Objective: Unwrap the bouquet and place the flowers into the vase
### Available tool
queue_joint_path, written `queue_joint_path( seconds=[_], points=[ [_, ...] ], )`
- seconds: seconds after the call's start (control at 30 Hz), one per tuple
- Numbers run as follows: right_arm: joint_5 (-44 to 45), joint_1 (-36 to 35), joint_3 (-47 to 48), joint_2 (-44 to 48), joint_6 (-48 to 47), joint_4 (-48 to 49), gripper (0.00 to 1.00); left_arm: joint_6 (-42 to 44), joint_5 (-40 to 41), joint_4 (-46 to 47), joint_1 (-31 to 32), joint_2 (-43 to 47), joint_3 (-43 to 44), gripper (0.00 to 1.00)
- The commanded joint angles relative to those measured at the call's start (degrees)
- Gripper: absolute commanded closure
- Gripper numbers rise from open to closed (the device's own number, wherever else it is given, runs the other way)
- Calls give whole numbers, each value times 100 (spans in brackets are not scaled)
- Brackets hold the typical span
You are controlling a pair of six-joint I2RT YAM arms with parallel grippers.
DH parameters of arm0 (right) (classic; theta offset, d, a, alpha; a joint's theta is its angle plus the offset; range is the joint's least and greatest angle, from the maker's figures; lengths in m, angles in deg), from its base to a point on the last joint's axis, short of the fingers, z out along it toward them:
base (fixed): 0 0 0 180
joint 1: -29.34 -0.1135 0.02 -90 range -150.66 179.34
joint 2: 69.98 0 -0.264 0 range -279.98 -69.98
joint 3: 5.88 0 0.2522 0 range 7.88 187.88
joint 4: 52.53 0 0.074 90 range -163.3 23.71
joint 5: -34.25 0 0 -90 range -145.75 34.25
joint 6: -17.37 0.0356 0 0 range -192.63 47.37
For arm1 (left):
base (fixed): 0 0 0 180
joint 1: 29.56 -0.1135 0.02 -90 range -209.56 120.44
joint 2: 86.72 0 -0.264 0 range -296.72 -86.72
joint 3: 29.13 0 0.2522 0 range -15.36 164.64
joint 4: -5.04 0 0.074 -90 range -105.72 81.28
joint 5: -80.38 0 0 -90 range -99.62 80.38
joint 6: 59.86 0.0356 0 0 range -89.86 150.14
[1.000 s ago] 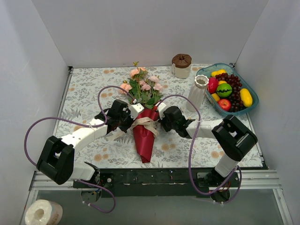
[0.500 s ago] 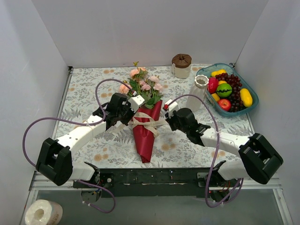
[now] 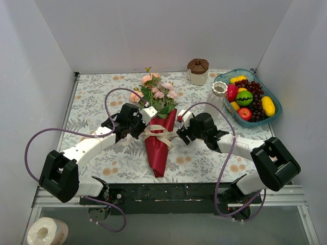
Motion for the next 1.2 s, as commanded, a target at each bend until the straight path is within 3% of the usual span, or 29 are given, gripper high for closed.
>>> queue_joint_path(
  seconds=[0.0, 0.2, 0.4, 0.8, 0.9, 1.0, 1.17],
  points=[
    [-1234, 128, 608, -350, -383, -55, 20, 97, 28, -1, -27, 192, 14, 100],
    [-1885, 233, 1164, -791, -559, -585, 18, 62, -16, -1, -27, 174, 23, 100],
    [-2536, 427, 1620, -1221, -726, -1138, 23, 79, 46, -1, -35, 253, -56, 100],
    [-2598, 445, 1560, -1635, -630, -998, 27, 62, 46, 25, -35, 289, -65, 100],
    [-2450, 436, 1568, -1723, -577, -928, 33, 62, 46, 34, -44, 280, -65, 100],
    [-2396, 436, 1638, -1837, -524, -954, 51, 62, 46, 34, -44, 288, -65, 100],
    [-2221, 436, 1586, -1873, -392, -735, 67, 88, 63, 34, -35, 359, -135, 100]
  ],
)
